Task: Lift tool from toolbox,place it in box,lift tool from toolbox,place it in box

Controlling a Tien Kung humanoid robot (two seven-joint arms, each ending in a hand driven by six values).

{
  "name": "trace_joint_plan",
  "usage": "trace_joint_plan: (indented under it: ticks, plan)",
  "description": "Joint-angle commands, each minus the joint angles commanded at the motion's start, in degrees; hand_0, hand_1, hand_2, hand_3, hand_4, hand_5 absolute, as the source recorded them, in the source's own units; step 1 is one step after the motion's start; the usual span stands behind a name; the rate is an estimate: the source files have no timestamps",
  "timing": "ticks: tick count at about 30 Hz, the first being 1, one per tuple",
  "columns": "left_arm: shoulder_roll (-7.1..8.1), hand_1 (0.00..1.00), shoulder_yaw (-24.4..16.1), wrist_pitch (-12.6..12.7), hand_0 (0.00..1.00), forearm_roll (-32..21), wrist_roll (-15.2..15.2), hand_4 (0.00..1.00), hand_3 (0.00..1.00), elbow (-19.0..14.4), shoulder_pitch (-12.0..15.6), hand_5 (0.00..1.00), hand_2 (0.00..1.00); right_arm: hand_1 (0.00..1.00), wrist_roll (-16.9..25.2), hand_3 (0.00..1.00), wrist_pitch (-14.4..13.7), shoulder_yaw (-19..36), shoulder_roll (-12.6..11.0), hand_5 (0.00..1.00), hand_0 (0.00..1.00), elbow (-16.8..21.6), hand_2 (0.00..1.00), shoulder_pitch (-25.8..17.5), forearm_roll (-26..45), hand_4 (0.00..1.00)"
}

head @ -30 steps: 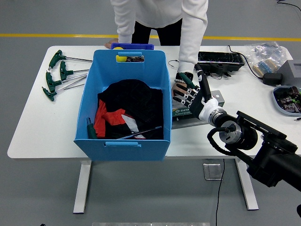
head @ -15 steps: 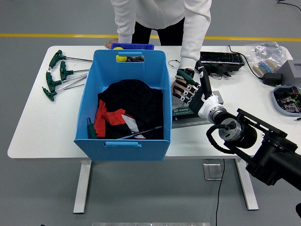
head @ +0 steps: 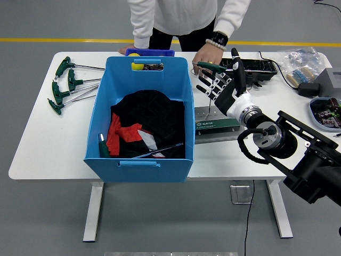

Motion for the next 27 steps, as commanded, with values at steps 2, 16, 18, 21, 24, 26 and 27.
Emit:
trace_joint_plan:
  ticks: [2,16,18,21,24,26,27]
  plan:
    - [-0.03,0.777,0.08,0.02,0.8,-0.2,-0.08,0.628,0.808,0.02,0.06,0.998,0.799,0.662,0.16,0.769,-0.15,0.39,-0.14,0.888,0.699,0.86,0.746,0.02,0.24,0.998]
    - [-0.1,0.777,-0.12,0.05,0.8,-0.13,0.01,0.63,0.807,0.1,0.57,0.998,0.799,0.666,0.68,0.766,-1.18,1.29,-0.69,0.875,0.706,5.58,0.741,0.56,0.64,0.998]
    - [-0.09,0.776,-0.18,0.05,0.8,-0.06,0.06,0.628,0.807,0.1,0.64,0.998,0.799,0.668,0.71,0.766,-1.33,1.1,-0.7,0.867,0.706,6.77,0.738,0.7,0.36,0.998]
    - [-0.08,0.776,-0.16,0.04,0.8,-0.1,0.04,0.628,0.807,0.1,0.7,0.998,0.799,0.668,0.73,0.766,-1.57,0.48,-0.71,0.867,0.706,9.17,0.738,0.82,-0.27,0.998]
    - [-0.06,0.777,-0.1,0.01,0.8,-0.24,-0.06,0.626,0.807,0.12,0.7,0.998,0.798,0.669,0.5,0.766,-1.91,-1.28,-0.82,0.864,0.703,12.38,0.737,0.96,-1.35,0.998]
    - [-0.06,0.777,-0.06,0.02,0.8,-0.33,-0.1,0.626,0.807,0.12,0.68,0.998,0.798,0.669,0.29,0.766,-1.99,-2.98,-0.85,0.864,0.703,14.33,0.737,1.17,-1.87,0.998]
    - [-0.05,0.777,-0.04,0.02,0.8,-0.35,-0.12,0.626,0.807,0.11,0.66,0.998,0.798,0.669,0.19,0.766,-1.98,-3.92,-0.83,0.864,0.703,15.24,0.737,1.31,-2.09,0.998]
